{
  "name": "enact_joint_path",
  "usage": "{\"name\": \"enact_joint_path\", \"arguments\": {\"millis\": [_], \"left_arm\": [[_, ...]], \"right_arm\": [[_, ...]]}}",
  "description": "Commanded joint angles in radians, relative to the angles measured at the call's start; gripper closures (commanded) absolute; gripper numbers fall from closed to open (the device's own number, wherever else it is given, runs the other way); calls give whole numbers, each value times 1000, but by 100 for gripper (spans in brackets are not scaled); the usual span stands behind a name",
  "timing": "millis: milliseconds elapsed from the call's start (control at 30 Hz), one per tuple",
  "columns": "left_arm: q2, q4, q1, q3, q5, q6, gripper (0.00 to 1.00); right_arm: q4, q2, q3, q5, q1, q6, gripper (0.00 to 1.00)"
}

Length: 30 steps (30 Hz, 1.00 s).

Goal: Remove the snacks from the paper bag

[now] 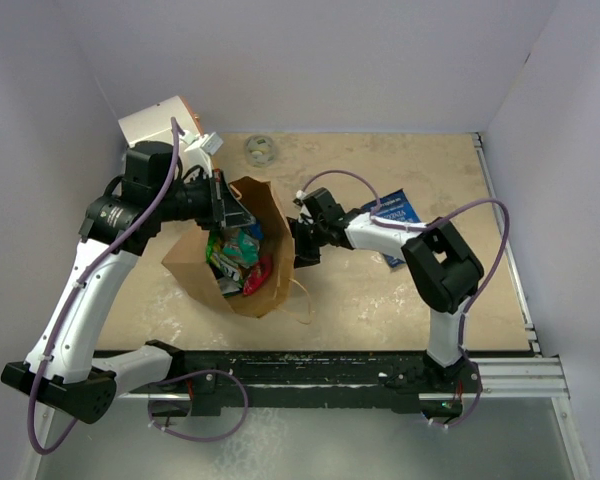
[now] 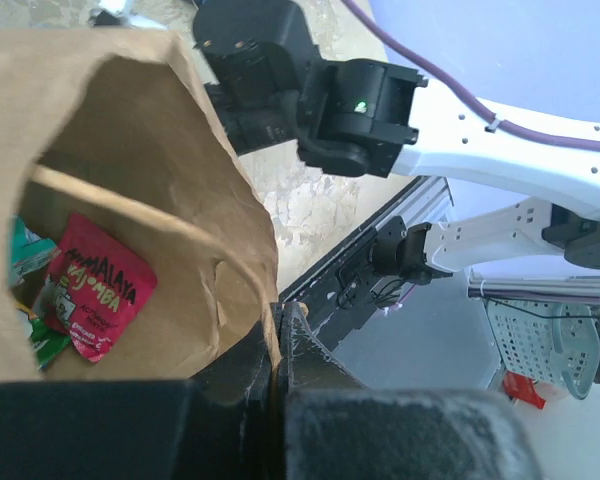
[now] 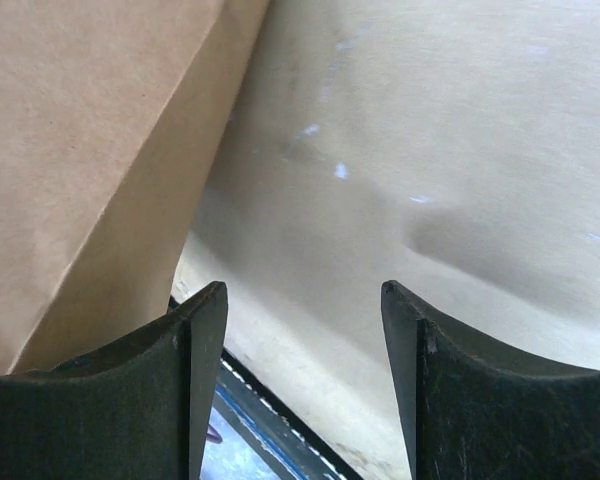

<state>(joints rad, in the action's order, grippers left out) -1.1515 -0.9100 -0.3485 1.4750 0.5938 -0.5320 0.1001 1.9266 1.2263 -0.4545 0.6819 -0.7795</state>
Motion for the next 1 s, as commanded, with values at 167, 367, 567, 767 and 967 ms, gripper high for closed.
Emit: {"name": "enact_joint_path", "arguments": {"millis": [167,367,567,767,967], "left_arm": [[41,5,-3,23,-33,3,100],[44,3,-4,44,-86,-2,100],[41,1,-4,45,-107,-3,100],[28,14,-4,44,-97,-9,100],[28,8,-3,52,-103,-10,100]], "right_arm": [[277,-293,-130,283,-142,209,31],[424,-570,-83,525,-126,413,29],[240,-838,-66,380,-20,632,27],[189,-885,-80,221,108,786,28],[218,-833,-96,284,435,1092,28]]}}
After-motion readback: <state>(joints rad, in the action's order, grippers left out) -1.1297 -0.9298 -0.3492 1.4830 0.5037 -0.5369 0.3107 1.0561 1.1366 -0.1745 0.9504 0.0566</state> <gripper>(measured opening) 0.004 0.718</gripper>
